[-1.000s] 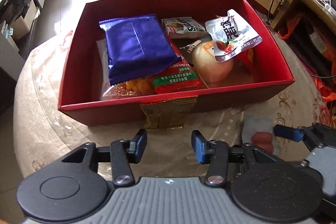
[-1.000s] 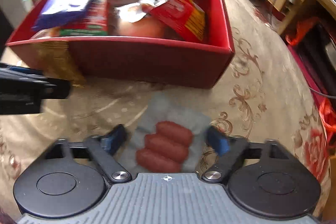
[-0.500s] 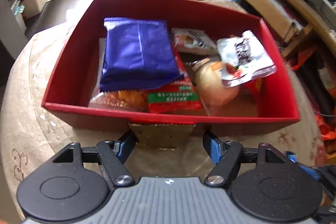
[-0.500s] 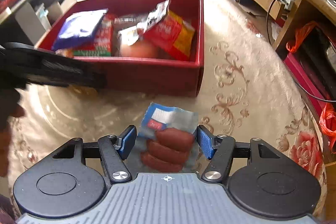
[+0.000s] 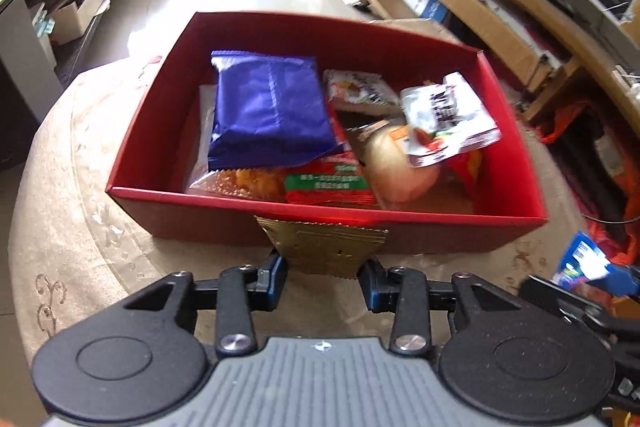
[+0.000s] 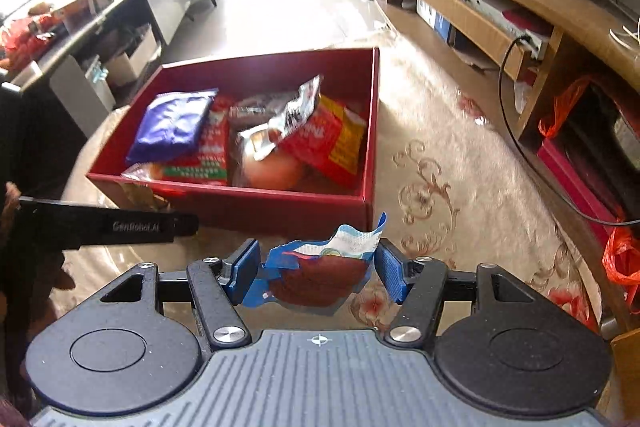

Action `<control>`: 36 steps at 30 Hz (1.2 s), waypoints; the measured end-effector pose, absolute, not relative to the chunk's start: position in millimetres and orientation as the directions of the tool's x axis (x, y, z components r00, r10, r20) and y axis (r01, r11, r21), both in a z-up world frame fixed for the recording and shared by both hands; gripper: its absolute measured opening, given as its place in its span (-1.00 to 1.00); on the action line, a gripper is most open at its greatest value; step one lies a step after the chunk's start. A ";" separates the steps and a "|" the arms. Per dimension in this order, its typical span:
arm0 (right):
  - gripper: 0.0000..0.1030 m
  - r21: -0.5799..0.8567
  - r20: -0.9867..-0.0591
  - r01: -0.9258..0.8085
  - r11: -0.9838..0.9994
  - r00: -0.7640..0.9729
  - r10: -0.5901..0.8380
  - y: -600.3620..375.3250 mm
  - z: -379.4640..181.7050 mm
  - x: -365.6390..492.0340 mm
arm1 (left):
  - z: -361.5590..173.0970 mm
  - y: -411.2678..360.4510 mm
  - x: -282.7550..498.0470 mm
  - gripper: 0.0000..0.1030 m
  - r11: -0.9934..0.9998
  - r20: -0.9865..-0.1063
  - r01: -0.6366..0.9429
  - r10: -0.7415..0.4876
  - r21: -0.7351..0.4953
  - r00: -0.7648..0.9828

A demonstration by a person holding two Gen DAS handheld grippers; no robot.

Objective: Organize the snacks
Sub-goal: 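Carry the gold pastry and sausage pack over the red box, then lower both snacks into the red box and open both grippers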

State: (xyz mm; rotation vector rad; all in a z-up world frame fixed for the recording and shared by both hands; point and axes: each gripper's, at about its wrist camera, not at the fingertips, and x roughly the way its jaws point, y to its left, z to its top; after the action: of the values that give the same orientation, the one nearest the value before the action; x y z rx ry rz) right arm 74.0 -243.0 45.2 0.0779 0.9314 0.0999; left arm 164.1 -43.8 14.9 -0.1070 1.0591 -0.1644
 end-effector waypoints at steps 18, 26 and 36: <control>0.34 0.116 -0.719 -0.043 0.992 0.686 0.113 -232.8 71.9 159.0 | 54.4 -54.9 219.1 -0.34 0.975 -0.803 0.074 -0.215 -0.210 0.556; 0.26 0.171 -0.740 -0.017 0.985 0.658 0.139 -234.0 56.3 186.2 | 43.2 -61.4 237.8 -0.21 0.977 -0.824 0.060 -0.204 -0.203 0.528; 0.37 0.198 -0.709 0.019 0.980 0.693 0.130 -246.5 70.1 172.8 | 56.9 -66.0 226.2 0.36 0.984 -0.803 0.080 -0.174 -0.157 0.570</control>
State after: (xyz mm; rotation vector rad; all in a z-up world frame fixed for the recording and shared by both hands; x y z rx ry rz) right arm 172.8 -246.5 70.1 0.1956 0.8044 0.0624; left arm 226.2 -66.0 56.9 -0.1076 0.9535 -0.1493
